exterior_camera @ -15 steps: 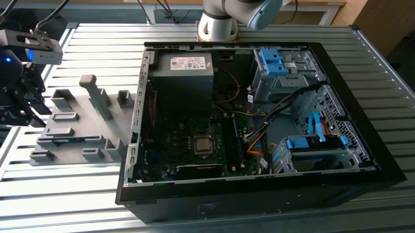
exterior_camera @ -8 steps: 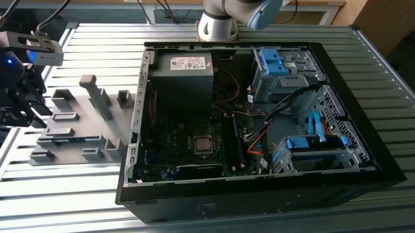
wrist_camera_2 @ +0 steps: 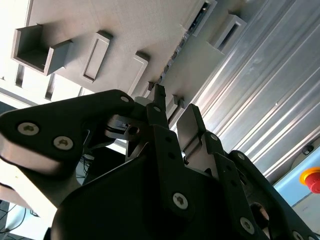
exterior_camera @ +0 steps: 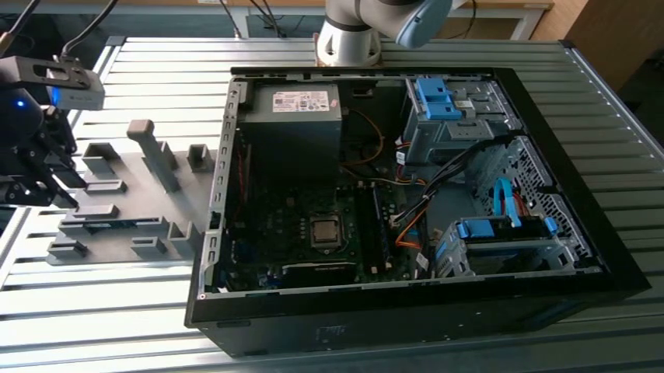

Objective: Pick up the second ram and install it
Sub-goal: 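Pick up the second ram and move it above second insertion slot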

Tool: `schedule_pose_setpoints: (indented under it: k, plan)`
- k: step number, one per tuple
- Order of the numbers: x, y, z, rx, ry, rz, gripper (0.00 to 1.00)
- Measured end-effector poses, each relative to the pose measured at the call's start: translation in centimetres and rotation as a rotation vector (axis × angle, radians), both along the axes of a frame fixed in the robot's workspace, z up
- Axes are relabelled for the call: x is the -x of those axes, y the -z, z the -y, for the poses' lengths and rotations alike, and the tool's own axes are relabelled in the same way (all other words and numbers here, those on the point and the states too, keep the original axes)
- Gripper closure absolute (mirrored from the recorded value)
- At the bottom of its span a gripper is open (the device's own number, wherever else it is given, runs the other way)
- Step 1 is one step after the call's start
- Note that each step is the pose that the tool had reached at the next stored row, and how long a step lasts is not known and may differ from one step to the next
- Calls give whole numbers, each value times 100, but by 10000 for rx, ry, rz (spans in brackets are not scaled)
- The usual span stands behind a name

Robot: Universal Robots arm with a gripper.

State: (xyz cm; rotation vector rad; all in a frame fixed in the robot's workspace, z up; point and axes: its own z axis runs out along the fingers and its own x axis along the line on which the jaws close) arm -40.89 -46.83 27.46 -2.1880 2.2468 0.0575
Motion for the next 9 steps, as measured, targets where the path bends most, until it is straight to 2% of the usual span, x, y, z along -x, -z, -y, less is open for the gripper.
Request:
schedule_pose_setpoints:
  k: [9]
  plan:
    - [0,39,0,1,0,-1,63]
